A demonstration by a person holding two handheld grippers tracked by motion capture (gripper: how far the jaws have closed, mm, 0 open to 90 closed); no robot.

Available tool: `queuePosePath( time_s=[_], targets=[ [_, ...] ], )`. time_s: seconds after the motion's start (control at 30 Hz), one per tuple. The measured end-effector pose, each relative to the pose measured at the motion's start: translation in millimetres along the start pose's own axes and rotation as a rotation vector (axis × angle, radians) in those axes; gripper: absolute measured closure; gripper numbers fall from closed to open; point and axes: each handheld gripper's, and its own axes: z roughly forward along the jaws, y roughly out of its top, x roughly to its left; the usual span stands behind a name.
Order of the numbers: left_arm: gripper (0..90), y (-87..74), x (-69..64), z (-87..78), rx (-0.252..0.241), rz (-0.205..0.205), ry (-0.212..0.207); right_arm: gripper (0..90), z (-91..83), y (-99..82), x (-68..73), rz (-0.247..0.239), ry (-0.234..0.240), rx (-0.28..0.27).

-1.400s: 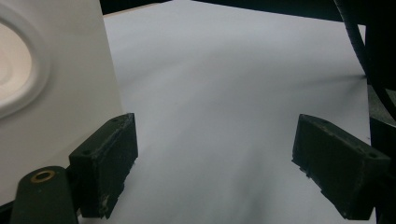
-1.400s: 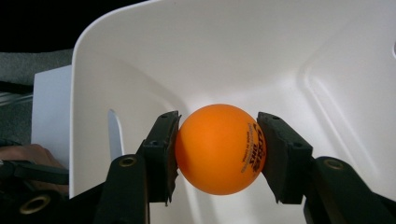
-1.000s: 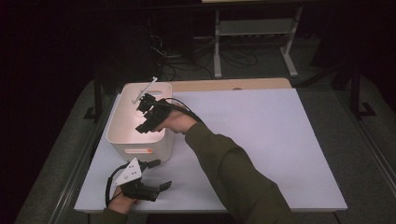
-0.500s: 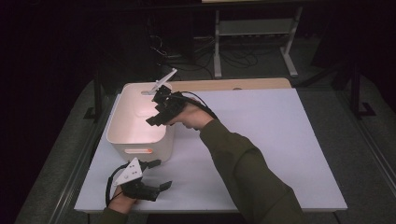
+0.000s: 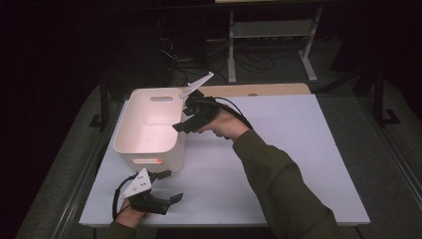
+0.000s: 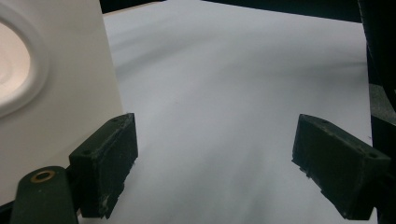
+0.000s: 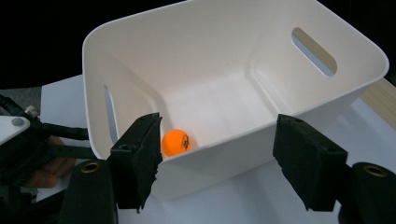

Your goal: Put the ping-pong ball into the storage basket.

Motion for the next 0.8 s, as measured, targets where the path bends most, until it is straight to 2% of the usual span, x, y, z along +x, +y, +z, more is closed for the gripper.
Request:
queuePosePath(
  time_s=[0.33, 0.57, 0.8],
  targets=[
    [14.0, 0.0, 0.1, 0.0, 0.001, -0.003, 0.0, 22.8, -11.9, -25.3, -6.6, 0.022, -0.031, -0.025],
    [14.0, 0.0, 0.2, 0.0, 0.003, -0.004, 0.0, 18.6, -18.9, -46.3, -10.7, 0.059, -0.055, -0.053],
    [14.0, 0.0, 0.0, -0.1, 0.003, -0.006, -0.001, 14.3, -21.8, -64.6, -10.2, 0.08, -0.079, -0.071]
  ],
)
